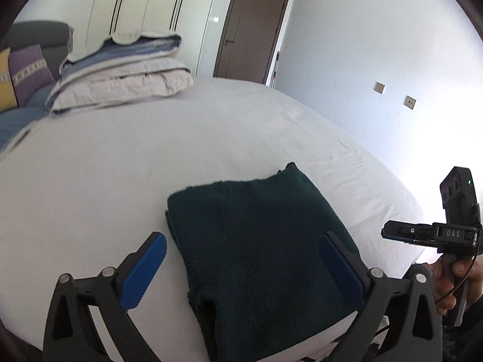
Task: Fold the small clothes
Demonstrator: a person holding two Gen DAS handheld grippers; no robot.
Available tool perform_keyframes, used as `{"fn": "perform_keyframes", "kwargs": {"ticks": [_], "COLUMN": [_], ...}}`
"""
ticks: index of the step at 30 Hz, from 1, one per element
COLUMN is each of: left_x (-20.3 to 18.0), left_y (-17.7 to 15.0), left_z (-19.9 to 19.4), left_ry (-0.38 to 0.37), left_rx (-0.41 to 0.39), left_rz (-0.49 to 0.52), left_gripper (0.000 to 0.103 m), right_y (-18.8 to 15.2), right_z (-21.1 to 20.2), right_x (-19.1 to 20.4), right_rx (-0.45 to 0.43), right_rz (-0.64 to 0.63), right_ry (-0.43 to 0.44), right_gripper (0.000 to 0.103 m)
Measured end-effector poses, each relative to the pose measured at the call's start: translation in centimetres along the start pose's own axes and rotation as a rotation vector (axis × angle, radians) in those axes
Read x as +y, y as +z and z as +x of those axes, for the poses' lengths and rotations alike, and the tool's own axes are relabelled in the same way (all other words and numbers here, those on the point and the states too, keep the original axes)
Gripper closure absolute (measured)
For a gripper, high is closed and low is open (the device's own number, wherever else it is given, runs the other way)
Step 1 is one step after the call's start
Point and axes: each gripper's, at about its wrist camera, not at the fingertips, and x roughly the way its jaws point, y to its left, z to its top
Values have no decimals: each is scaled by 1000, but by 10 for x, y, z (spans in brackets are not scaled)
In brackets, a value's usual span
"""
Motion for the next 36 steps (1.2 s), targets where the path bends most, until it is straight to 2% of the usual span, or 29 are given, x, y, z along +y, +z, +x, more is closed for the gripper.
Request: {"fn": "perform_keyframes", "kwargs": {"ticks": [3, 6, 8, 11, 13, 15, 18, 20, 23, 27, 29, 33, 36], "left_x": [-12, -21, -25, -28, -27, -22, -18, -17, -13, -4, 0, 9, 14], "left_y": [9, 20, 29, 39, 52, 65, 68, 64, 49, 24, 10, -9, -15], "left_z": [-18, -40, -63, -99, -110, -109, -108, -97, -75, -40, -23, -5, -2], "left_ry": [112, 237, 314, 356, 377, 340, 355, 374, 370, 351, 373, 389, 380], "left_rx": [-58, -150, -251, -364, -329, -255, -251, -205, -107, 54, 128, 218, 242], "left_rz": [68, 91, 81, 59, 49, 45, 28, 24, -13, -70, -72, -94, -119], "left_gripper": [0, 0, 0, 0, 0, 0, 0, 0, 0, 0, 0, 0, 0], "right_y": [9, 11, 8, 4, 5, 9, 14, 18, 23, 30, 28, 20, 15], "right_z": [-19, -43, -62, -89, -103, -116, -133, -138, -133, -88, -63, -30, -15], "right_x": [31, 66, 88, 113, 126, 134, 142, 144, 141, 124, 116, 106, 104], "right_rx": [-81, -210, -331, -483, -539, -575, -609, -598, -527, -344, -252, -136, -100], "right_rz": [-120, -251, -321, -396, -407, -390, -336, -311, -273, -213, -202, -179, -171], "right_ry": [-119, -235, -270, -276, -286, -253, -222, -208, -208, -318, -366, -399, -419], "right_gripper": [44, 29, 12, 2, 1, 1, 1, 0, 0, 0, 0, 0, 0]}}
